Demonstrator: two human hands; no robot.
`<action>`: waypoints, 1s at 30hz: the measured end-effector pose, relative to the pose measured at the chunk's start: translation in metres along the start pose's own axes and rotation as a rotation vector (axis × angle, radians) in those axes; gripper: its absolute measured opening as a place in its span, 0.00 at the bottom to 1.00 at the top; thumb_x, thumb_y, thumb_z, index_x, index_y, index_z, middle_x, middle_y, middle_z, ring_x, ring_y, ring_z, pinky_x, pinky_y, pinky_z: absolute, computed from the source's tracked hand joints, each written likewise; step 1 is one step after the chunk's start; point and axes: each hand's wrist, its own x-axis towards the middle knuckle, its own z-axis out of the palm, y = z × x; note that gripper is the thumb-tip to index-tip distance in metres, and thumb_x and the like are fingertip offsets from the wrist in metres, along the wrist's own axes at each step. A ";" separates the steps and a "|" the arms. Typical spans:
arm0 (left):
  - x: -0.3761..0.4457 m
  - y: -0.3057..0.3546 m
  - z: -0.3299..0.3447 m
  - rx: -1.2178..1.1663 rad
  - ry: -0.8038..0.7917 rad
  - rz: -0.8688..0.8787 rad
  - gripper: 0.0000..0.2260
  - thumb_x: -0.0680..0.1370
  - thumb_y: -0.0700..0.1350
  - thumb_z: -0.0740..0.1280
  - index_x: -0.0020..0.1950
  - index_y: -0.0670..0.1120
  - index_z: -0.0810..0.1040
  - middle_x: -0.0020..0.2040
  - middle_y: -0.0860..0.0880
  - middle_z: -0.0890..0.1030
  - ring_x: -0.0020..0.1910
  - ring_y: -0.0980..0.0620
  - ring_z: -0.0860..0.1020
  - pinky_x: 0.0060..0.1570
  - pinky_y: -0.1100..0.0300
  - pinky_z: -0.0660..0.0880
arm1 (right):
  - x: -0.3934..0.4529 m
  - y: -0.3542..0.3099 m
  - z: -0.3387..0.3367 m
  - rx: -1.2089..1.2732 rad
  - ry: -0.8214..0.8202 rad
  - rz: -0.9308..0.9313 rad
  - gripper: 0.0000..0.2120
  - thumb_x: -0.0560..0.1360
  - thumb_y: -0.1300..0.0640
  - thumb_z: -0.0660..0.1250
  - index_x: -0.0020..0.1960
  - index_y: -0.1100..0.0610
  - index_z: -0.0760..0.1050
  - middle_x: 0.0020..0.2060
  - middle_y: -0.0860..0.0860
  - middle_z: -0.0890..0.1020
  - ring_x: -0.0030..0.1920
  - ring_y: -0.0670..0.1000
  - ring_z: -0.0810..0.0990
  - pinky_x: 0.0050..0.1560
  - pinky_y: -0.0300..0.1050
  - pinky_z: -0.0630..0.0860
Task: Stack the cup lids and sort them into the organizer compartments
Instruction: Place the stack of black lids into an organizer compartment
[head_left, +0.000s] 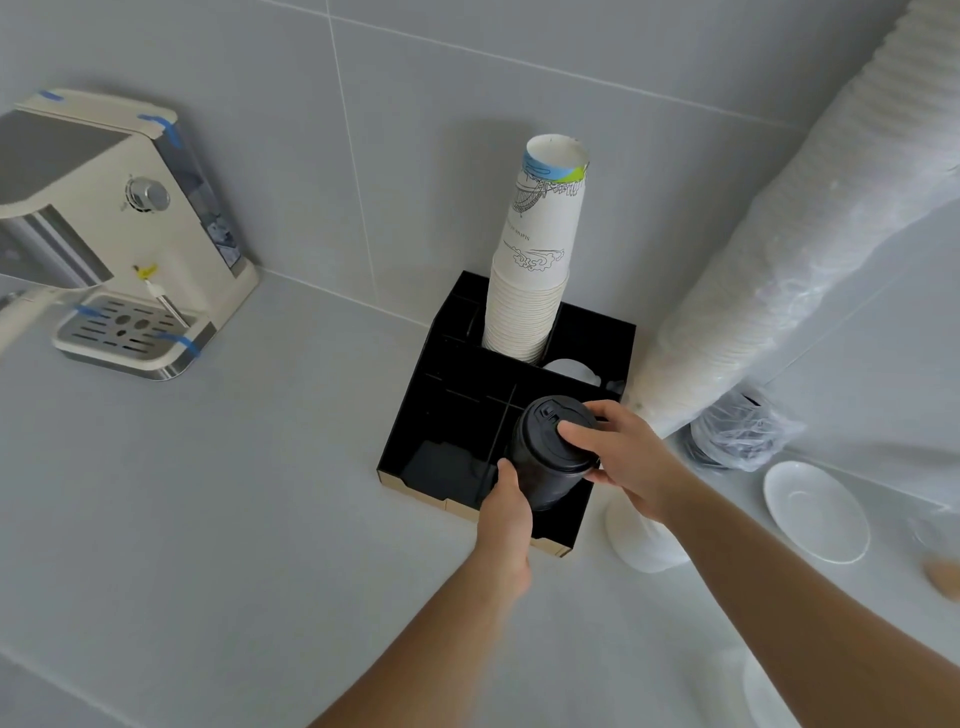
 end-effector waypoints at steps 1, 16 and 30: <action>0.001 0.001 0.000 0.009 -0.001 -0.001 0.30 0.79 0.64 0.54 0.74 0.46 0.65 0.73 0.45 0.70 0.71 0.45 0.68 0.72 0.50 0.62 | 0.002 0.000 0.000 0.001 -0.001 -0.001 0.15 0.74 0.53 0.73 0.59 0.52 0.76 0.55 0.53 0.84 0.54 0.53 0.82 0.49 0.48 0.78; 0.009 0.009 -0.002 0.002 -0.017 -0.021 0.28 0.80 0.62 0.52 0.74 0.46 0.66 0.74 0.46 0.69 0.73 0.48 0.66 0.72 0.53 0.60 | 0.001 0.011 0.003 -0.054 0.013 -0.059 0.12 0.74 0.52 0.72 0.55 0.51 0.77 0.51 0.51 0.85 0.53 0.54 0.84 0.57 0.55 0.81; 0.000 0.016 0.002 -0.086 -0.010 -0.058 0.27 0.81 0.60 0.53 0.75 0.45 0.63 0.74 0.44 0.69 0.73 0.46 0.65 0.71 0.54 0.61 | 0.020 -0.001 -0.005 -0.064 -0.067 -0.056 0.12 0.75 0.55 0.72 0.57 0.53 0.78 0.50 0.54 0.86 0.50 0.52 0.85 0.46 0.43 0.80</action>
